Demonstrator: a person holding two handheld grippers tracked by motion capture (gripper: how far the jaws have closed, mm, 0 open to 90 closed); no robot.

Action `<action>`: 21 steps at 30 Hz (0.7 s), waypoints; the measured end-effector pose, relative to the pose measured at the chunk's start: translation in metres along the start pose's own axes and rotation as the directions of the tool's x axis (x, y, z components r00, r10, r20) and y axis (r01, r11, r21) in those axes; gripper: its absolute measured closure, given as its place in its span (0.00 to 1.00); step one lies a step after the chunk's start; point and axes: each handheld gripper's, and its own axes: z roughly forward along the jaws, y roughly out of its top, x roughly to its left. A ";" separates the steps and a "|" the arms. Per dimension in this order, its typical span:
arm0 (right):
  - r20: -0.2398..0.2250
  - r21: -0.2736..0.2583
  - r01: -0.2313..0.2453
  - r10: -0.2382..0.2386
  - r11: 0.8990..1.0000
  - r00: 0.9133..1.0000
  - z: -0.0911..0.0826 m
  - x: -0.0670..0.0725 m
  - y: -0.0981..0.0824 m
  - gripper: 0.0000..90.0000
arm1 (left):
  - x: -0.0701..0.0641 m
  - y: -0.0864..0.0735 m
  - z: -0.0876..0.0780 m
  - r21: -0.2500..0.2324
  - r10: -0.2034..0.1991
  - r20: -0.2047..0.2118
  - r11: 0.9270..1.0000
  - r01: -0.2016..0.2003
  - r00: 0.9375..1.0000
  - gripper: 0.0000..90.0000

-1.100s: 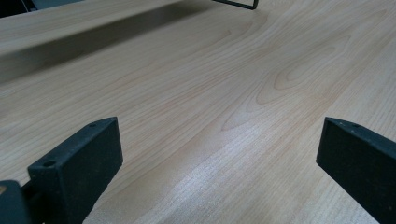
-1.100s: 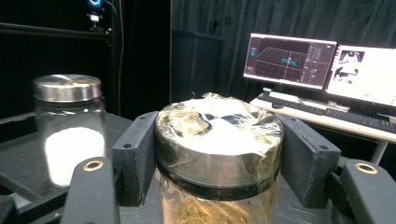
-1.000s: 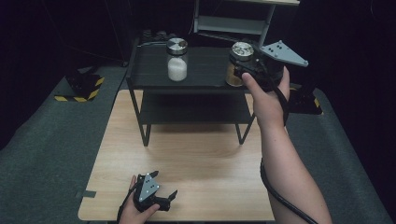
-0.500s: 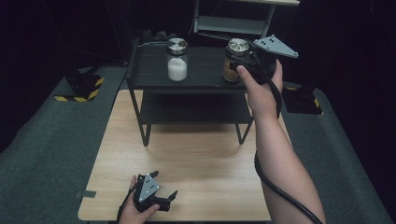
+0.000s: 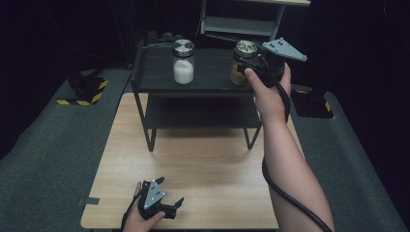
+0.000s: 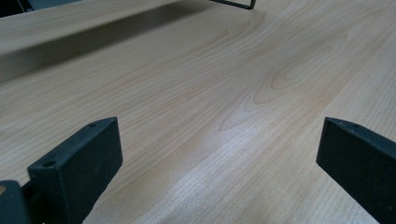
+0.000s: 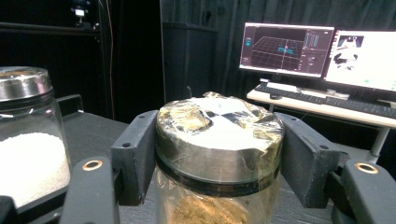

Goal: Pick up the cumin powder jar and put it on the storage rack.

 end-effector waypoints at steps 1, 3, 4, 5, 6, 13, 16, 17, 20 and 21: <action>-0.001 -0.001 0.002 -0.002 1.000 1.000 0.000 0.000 0.000 0.38 | 0.000 0.000 0.000 0.000 0.001 0.000 1.000 -0.001 1.000 0.01; -0.001 0.000 0.005 -0.005 1.000 1.000 0.000 0.000 0.000 0.38 | 0.000 0.000 0.000 0.000 0.002 -0.001 1.000 -0.002 1.000 0.01; 0.000 0.000 0.005 -0.005 1.000 1.000 0.000 0.000 0.000 0.38 | 0.000 0.000 0.000 0.001 0.003 0.000 1.000 -0.003 1.000 0.01; 0.000 0.000 0.004 -0.004 1.000 1.000 0.000 0.000 0.000 0.38 | -0.001 0.000 0.000 0.001 0.002 0.001 1.000 -0.002 1.000 0.01; 0.000 0.001 0.003 -0.003 1.000 1.000 0.000 0.000 0.000 0.38 | -0.001 0.000 0.000 0.001 0.004 0.000 1.000 -0.004 1.000 0.01; -0.001 0.010 0.002 -0.002 1.000 1.000 0.000 0.000 0.003 0.38 | -0.001 0.000 0.000 0.002 0.006 0.000 1.000 -0.006 1.000 0.01; -0.006 0.012 -0.006 0.006 1.000 1.000 0.000 -0.001 0.003 0.38 | -0.001 0.000 0.000 0.001 0.005 0.000 1.000 -0.005 1.000 0.01; -0.007 0.013 -0.006 0.006 1.000 1.000 0.000 -0.002 0.004 0.37 | -0.001 0.000 0.000 0.001 0.004 -0.001 1.000 -0.004 1.000 0.01; -0.012 0.019 -0.017 0.017 1.000 1.000 0.000 -0.003 0.006 0.32 | -0.001 0.000 0.000 0.002 0.004 0.000 1.000 -0.004 1.000 0.01; -0.012 0.017 -0.020 0.020 1.000 1.000 -0.001 -0.003 0.006 0.29 | -0.001 0.000 0.000 0.001 0.004 0.000 1.000 -0.004 1.000 0.01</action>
